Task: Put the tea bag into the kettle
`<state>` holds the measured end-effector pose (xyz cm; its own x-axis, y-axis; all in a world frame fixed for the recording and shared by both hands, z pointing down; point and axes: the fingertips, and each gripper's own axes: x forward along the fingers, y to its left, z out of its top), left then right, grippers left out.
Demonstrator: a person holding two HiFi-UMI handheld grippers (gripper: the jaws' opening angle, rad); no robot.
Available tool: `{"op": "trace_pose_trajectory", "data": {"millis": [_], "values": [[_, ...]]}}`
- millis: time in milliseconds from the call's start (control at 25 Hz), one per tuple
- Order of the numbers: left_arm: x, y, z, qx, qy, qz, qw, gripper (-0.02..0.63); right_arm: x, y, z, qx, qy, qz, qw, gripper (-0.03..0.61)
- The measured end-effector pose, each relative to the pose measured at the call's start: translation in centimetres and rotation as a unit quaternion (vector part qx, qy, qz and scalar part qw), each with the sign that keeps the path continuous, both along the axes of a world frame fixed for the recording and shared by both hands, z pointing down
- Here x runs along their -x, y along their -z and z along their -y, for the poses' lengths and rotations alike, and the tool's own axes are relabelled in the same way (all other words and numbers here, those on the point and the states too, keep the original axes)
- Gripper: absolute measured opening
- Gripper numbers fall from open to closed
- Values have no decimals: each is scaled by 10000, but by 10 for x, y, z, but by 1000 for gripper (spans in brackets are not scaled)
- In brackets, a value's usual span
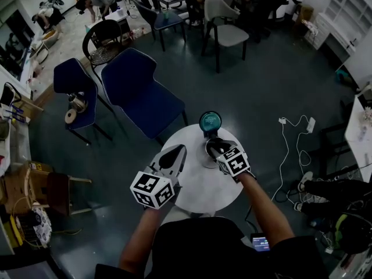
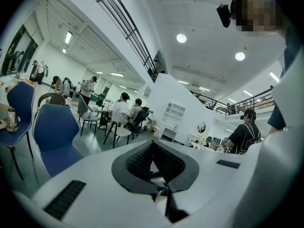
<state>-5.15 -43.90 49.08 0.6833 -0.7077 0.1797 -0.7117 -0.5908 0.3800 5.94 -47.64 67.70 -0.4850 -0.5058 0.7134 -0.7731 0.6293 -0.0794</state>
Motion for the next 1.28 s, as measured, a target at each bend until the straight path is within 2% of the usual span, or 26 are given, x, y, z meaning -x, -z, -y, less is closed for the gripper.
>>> {"op": "trace_pose_trajectory", "data": {"millis": [280, 560, 800, 1080, 1280], "values": [[-12, 0, 1, -40, -113, 87, 9999, 15, 5, 37, 9, -363, 19, 366, 9987, 38], [-30, 8, -6, -149, -262, 252, 9992, 15, 4, 89, 4, -779, -39, 910, 9928, 31], [-49, 11, -18, -335, -386, 506, 9974, 15, -1, 133, -10, -1260, -38, 1299, 9835, 21], [-69, 19, -37, -446, -406, 546, 9967, 15, -11, 188, -36, -1865, 61, 1526, 9705, 18], [-81, 22, -50, -544, -387, 623, 9958, 15, -21, 211, -57, -2128, 93, 1666, 9627, 18]]}}
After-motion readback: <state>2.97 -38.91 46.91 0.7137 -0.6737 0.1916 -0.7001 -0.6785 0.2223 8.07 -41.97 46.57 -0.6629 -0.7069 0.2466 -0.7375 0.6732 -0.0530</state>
